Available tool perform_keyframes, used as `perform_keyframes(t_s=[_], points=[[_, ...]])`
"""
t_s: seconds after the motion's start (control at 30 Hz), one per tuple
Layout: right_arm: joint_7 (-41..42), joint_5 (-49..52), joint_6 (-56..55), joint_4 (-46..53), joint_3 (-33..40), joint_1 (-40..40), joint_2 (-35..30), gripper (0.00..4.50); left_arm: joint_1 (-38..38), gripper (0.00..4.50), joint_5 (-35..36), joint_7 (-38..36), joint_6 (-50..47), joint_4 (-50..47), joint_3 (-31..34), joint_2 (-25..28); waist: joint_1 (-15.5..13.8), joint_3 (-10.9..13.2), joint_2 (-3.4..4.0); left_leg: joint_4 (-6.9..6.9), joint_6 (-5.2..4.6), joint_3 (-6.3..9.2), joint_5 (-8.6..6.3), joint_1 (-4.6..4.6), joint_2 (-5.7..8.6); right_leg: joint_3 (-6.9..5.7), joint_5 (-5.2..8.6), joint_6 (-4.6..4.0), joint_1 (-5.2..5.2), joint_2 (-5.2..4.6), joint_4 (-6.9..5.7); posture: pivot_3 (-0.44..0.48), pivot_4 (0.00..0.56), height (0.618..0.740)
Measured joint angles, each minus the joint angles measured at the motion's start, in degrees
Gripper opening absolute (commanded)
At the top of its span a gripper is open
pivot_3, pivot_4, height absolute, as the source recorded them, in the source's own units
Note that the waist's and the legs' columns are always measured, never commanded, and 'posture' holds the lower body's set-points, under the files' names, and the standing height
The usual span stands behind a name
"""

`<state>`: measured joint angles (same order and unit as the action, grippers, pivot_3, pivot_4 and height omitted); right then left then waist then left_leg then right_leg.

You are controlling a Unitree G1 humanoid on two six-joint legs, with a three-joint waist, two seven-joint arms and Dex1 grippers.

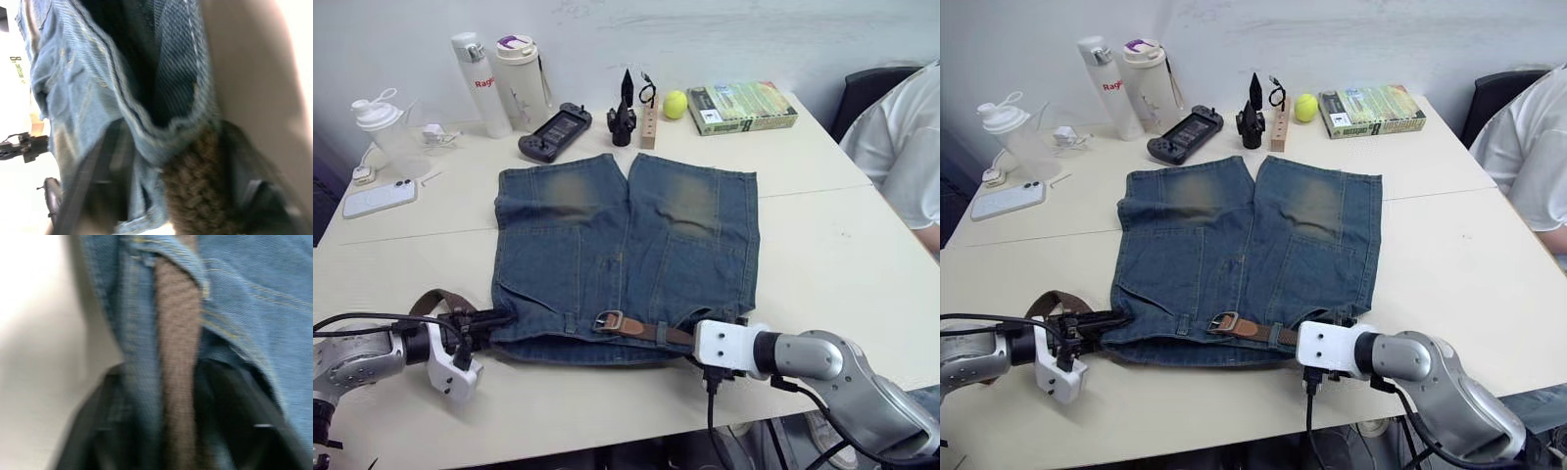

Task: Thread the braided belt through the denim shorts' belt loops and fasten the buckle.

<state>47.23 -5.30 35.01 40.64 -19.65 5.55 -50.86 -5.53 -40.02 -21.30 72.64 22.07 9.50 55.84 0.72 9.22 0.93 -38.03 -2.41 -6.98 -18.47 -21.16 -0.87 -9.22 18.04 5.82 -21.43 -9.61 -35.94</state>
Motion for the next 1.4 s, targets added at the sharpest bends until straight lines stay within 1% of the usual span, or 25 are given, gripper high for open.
perform_keyframes(t_s=[0.03,0.1,0.17,0.23,0.33,0.37,0.43,0.53,0.6,0.67,0.77,0.8,0.87,0.9,0.93,0.97,1.0,1.03,1.07,1.1,1.2,1.33,1.4], points=[[0.1,0.2,0.0,-0.1,0.5,0.2,-0.1,4.47,0.8,4.18,1.4,0.0,-1.6,-1.5,-0.8,1.1,-0.2,-0.1,0.09,0.01,0.0,0.0,0.0,0.03,-0.04,0.0,0.03,-0.05,0.0,0.03,-0.02,0.0,0.15,0.72],[0.7,0.9,0.2,-0.3,1.4,0.1,-0.2,4.47,2.9,4.18,6.1,-1.6,-4.8,-3.5,-2.4,3.6,-0.1,-0.2,0.19,0.06,0.02,-0.02,-0.02,0.06,-0.08,0.02,0.06,-0.11,-0.02,0.08,-0.02,0.0,0.15,0.72],[1.5,1.9,0.6,-0.3,1.8,0.1,-0.2,4.47,5.9,4.18,12.3,-5.2,-8.6,-6.2,-4.1,6.9,0.7,-0.1,0.15,0.08,0.11,-0.04,-0.06,0.04,-0.17,0.0,0.1,-0.17,-0.05,0.15,-0.01,0.0,0.15,0.72],[2.6,3.8,2.2,-0.6,2.8,0.7,-0.2,4.47,10.0,4.18,21.3,-10.8,-13.3,-11.1,-6.9,12.5,1.4,0.0,0.0,0.1,0.13,-0.09,-0.09,0.01,-0.17,0.0,0.11,-0.17,-0.08,0.17,0.03,0.0,0.15,0.72],[3.9,6.9,4.3,-0.9,5.2,2.3,0.0,4.47,15.6,4.18,33.6,-18.5,-18.9,-17.3,-10.1,18.8,1.7,0.2,-0.11,0.08,0.06,-0.12,-0.13,-0.05,-0.13,0.0,0.12,-0.15,-0.06,0.15,0.1,0.0,0.15,0.72],[4.7,8.5,5.0,-1.0,6.2,3.1,0.3,4.47,17.6,4.18,37.6,-21.1,-20.9,-19.3,-10.7,20.2,1.7,0.4,-0.23,0.06,0.06,-0.11,-0.13,-0.07,-0.13,-0.01,0.12,-0.15,-0.07,0.15,0.11,0.0,0.15,0.72],[6.4,13.5,6.7,-1.3,9.2,4.8,2.0,4.47,23.5,4.18,48.5,-27.1,-27.2,-24.3,-11.6,23.8,1.7,0.9,-0.76,0.04,0.1,-0.07,-0.09,-0.11,-0.18,-0.02,0.12,-0.15,-0.07,0.18,0.08,0.0,0.15,0.72],[9.7,23.3,10.3,-1.1,14.8,8.0,3.9,4.47,25.8,4.18,62.2,-34.1,-36.6,-29.6,-11.0,24.5,1.0,1.4,-0.97,-0.08,0.09,0.01,-0.06,-0.19,-0.17,-0.03,0.12,-0.15,-0.07,0.18,0.07,0.0,0.15,0.72],[11.4,30.3,13.9,-0.2,18.2,10.4,4.2,4.47,25.1,4.18,67.8,-37.5,-42.1,-31.0,-8.8,24.4,0.5,1.5,-1.01,-0.1,0.08,0.13,-0.06,-0.23,-0.14,-0.06,0.11,-0.14,-0.05,0.17,0.09,0.0,0.15,0.72],[12.6,35.0,16.6,-0.3,20.2,11.8,4.0,4.47,23.4,4.18,71.6,-39.4,-47.7,-31.1,-7.4,23.7,0.0,1.6,-1.03,-0.1,0.08,0.13,-0.06,-0.3,-0.12,-0.07,0.11,-0.14,-0.09,0.18,0.1,0.0,0.15,0.72],[13.4,43.1,21.7,-2.1,22.7,15.6,4.2,4.47,14.7,4.18,78.5,-40.4,-58.9,-30.9,-7.0,20.1,-0.6,1.8,-1.05,-0.11,0.05,0.15,-0.03,-0.36,-0.07,-0.07,0.09,-0.1,-0.12,0.18,0.08,0.0,0.15,0.72],[12.6,43.8,22.5,-3.1,22.7,17.3,4.7,4.47,11.8,4.18,79.6,-40.5,-61.7,-30.5,-7.1,18.9,-0.6,1.9,-1.07,-0.11,0.06,0.15,-0.02,-0.36,-0.07,-0.08,0.09,-0.1,-0.12,0.17,0.09,0.0,0.15,0.72],[10.2,43.4,22.9,-5.4,22.4,19.2,6.1,4.47,8.8,4.18,80.7,-40.0,-65.4,-29.6,-7.1,17.3,-0.5,1.9,-1.2,-0.02,0.09,0.14,-0.02,-0.37,-0.06,-0.08,0.07,-0.08,-0.13,0.19,0.1,0.0,0.15,0.72],[5.0,39.4,22.8,-10.6,19.6,24.0,9.2,4.47,1.7,4.18,78.8,-38.2,-69.0,-25.0,-8.8,12.6,-0.4,1.9,-0.95,-0.01,0.03,-0.09,0.02,-0.12,0.07,-0.06,0.03,0.0,-0.01,0.31,0.04,0.0,0.15,0.72],[0.6,36.0,22.1,-15.3,18.4,27.6,12.5,4.47,-3.0,4.18,77.8,-35.8,-71.3,-22.5,-9.1,9.3,-0.2,2.1,-1.07,-0.07,0.02,-0.18,0.19,-0.42,0.08,-0.04,-0.02,0.01,-0.34,0.49,-0.07,0.0,0.15,0.72],[-0.9,34.9,21.9,-16.7,17.4,28.1,12.6,4.47,-3.9,4.18,77.5,-35.2,-72.2,-21.9,-9.6,9.0,-0.2,2.1,-1.19,0.06,0.05,-0.06,0.39,-0.73,0.09,0.01,-0.13,-0.01,-0.6,0.38,-0.08,0.0,0.15,0.72],[-3.6,32.3,21.1,-20.3,15.8,28.4,13.1,4.47,-5.5,4.18,76.3,-34.3,-75.6,-19.8,-10.3,7.5,-0.2,2.0,-1.36,0.04,0.13,-0.03,0.57,-0.93,0.07,-0.01,-0.2,0.01,-0.82,0.66,-0.22,0.0,0.15,0.72],[-5.6,29.9,20.4,-24.1,14.7,28.6,13.9,4.47,-6.9,4.18,75.3,-33.6,-78.2,-17.6,-10.8,5.6,-0.3,2.0,-1.37,0.0,0.12,-0.09,0.56,-1.21,0.06,-0.05,-0.21,0.02,-1.08,0.83,-0.2,0.0,0.15,0.72],[-7.1,26.3,18.3,-29.5,11.4,28.7,14.5,4.47,-8.8,4.18,73.2,-33.6,-80.7,-15.0,-12.0,3.1,-0.5,2.0,-1.37,-0.02,0.09,-0.09,0.58,-1.44,0.03,-0.14,-0.22,0.04,-1.23,0.95,-0.12,0.0,0.15,0.72],[-7.3,25.5,17.7,-30.5,10.5,28.7,14.8,4.47,-9.1,4.18,72.7,-33.6,-81.3,-14.5,-12.4,2.8,-0.5,2.0,-1.37,-0.03,0.08,-0.07,0.57,-1.52,0.02,-0.16,-0.22,0.04,-1.31,0.97,-0.12,0.0,0.15,0.72],[-8.1,22.3,14.1,-36.8,7.9,29.9,16.5,4.47,-14.3,4.18,68.4,-33.5,-84.1,-8.4,-13.1,-0.5,-0.5,2.0,-1.39,-0.13,0.07,-0.02,0.62,-1.75,-0.03,-0.28,-0.22,0.06,-1.4,1.04,-0.03,0.0,0.15,0.72],[-6.2,19.9,12.3,-40.1,5.7,31.8,16.0,4.47,-19.4,4.18,61.6,-33.4,-83.8,-2.9,-14.6,-3.8,-0.5,2.0,-1.4,-0.28,-0.01,-0.06,0.72,-1.65,-0.01,-0.14,-0.29,0.12,-1.29,1.0,-0.16,0.0,0.15,0.72],[-5.4,19.2,12.2,-40.9,4.8,32.2,15.6,3.98,-20.6,3.62,59.8,-33.5,-83.7,-1.6,-14.9,-4.6,-0.6,1.9,-1.47,-0.26,-0.02,-0.04,0.74,-1.34,-0.02,-0.12,-0.31,0.11,-1.0,0.97,-0.14,0.0,0.15,0.72]])
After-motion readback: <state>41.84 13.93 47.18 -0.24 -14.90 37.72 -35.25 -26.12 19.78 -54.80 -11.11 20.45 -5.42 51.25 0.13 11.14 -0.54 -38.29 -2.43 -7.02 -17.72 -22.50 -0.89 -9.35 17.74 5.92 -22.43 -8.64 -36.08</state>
